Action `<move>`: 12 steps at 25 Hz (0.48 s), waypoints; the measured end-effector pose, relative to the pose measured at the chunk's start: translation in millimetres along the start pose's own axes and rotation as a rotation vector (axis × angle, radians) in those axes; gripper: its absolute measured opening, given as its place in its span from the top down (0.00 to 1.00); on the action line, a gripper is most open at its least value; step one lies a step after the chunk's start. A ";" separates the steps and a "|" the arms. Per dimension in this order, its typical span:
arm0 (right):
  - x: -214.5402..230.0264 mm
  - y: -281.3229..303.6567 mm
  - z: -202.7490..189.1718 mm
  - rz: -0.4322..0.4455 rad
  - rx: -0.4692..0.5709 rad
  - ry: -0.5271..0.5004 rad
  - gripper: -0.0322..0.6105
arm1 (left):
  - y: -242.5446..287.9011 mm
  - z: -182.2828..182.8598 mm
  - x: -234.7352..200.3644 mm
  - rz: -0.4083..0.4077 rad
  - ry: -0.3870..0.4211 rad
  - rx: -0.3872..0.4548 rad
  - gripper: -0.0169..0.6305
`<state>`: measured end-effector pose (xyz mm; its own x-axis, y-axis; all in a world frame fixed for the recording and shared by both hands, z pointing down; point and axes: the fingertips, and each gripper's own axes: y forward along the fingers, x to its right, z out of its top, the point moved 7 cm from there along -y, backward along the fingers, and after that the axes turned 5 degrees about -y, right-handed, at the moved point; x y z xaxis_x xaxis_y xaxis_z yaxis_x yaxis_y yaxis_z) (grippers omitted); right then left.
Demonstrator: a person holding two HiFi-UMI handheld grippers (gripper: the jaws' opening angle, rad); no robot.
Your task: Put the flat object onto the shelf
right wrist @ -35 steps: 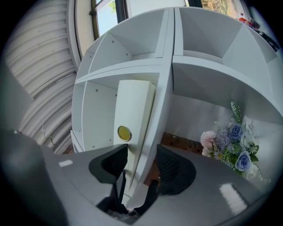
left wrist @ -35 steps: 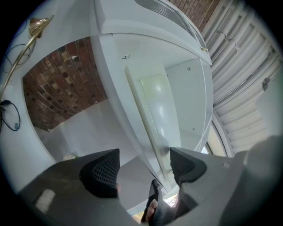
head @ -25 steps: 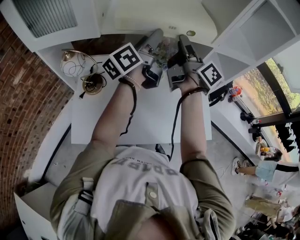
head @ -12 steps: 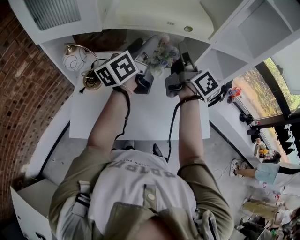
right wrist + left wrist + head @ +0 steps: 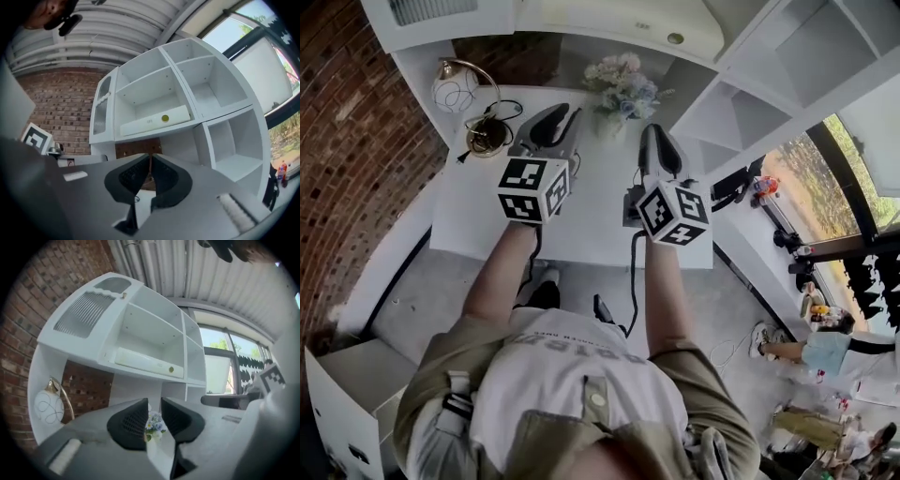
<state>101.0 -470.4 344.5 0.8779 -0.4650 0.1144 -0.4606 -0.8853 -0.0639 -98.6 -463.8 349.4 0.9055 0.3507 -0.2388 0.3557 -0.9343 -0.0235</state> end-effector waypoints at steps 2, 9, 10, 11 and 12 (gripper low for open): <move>-6.8 -17.8 -10.4 -0.022 -0.020 -0.059 0.94 | -18.2 -10.6 9.2 0.030 0.056 -0.004 0.87; -25.6 -75.2 -33.8 -0.026 -0.053 -0.128 0.94 | -73.8 -37.1 42.6 0.080 0.183 -0.014 0.96; -27.5 -80.7 -34.3 -0.025 -0.050 -0.129 0.94 | -79.2 -38.7 45.6 0.082 0.190 -0.015 0.96; -29.7 -85.4 -34.3 -0.023 -0.047 -0.130 0.94 | -84.2 -39.6 47.8 0.086 0.194 -0.017 0.96; -32.0 -89.2 -33.8 -0.020 -0.044 -0.132 0.94 | -88.6 -39.6 49.2 0.091 0.196 -0.018 0.96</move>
<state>109.5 -376.7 380.0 0.8954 -0.4450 -0.0163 -0.4452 -0.8952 -0.0194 -76.4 -361.2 378.1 0.9611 0.2726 -0.0453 0.2731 -0.9619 0.0071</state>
